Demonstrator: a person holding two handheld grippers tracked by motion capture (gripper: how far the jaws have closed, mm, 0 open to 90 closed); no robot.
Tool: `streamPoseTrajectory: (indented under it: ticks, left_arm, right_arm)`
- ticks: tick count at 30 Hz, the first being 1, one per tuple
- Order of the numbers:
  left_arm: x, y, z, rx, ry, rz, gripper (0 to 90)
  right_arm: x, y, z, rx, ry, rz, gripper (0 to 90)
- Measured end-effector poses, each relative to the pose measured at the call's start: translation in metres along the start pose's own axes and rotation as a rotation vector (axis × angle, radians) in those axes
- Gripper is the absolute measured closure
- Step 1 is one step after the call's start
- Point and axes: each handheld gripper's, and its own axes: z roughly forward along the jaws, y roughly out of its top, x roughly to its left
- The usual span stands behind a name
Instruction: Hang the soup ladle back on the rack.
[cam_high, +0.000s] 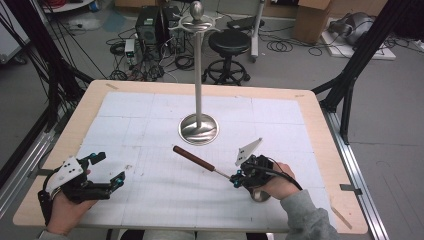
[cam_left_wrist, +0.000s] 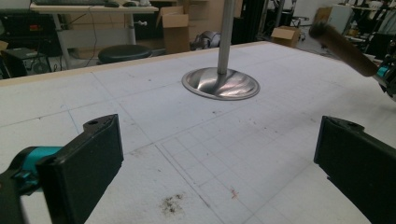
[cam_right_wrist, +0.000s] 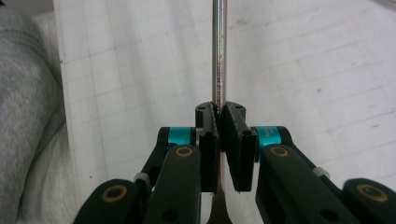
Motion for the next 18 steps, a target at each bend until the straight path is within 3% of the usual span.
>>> streamPoseTrajectory:
  ticks: [18]
  left_arm:
    - [0.000,0.000,0.000,0.004,-0.002,-0.001,1.8]
  right_arm:
    - [-0.009,-0.013,-0.031,-0.301,-0.052,-0.007,84.7]
